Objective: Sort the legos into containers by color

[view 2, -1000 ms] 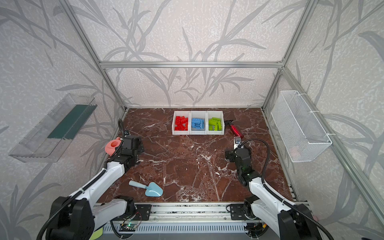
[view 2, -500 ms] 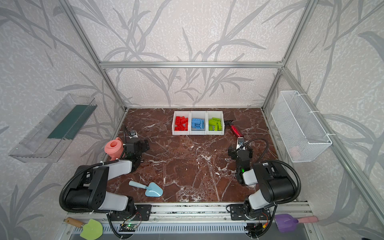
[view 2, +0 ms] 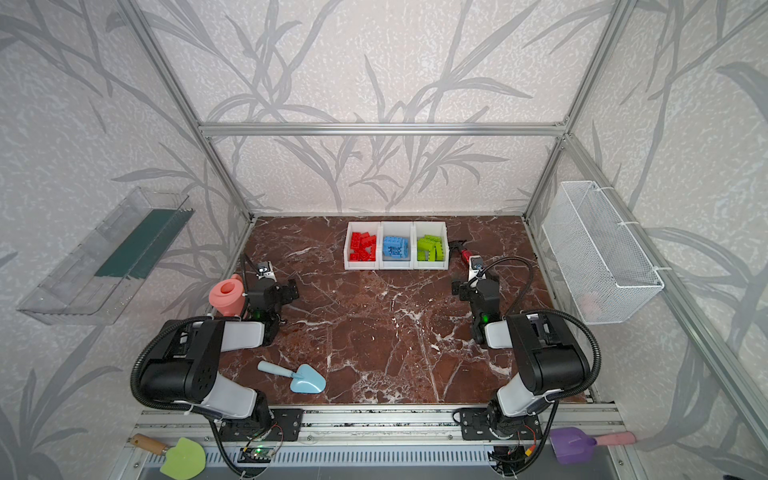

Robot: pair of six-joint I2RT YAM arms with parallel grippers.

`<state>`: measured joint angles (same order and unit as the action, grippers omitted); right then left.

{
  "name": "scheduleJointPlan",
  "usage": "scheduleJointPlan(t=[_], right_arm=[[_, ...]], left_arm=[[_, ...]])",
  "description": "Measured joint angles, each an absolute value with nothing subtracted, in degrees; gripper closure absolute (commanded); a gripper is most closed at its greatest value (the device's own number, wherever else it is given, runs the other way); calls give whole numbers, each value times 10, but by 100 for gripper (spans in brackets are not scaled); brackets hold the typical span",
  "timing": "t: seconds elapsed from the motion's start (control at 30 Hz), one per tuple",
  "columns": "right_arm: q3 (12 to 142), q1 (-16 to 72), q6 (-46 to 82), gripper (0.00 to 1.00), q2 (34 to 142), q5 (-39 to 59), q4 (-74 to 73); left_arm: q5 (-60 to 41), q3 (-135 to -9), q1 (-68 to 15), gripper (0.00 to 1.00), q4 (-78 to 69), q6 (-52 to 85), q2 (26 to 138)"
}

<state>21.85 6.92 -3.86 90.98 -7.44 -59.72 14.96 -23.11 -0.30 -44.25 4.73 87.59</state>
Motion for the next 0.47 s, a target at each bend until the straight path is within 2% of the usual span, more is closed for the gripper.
scheduleJointPlan(t=[0.47], right_arm=[[214, 61, -45, 1, 908, -6, -552]], left_arm=[[146, -231, -3, 1, -442, 47, 876]])
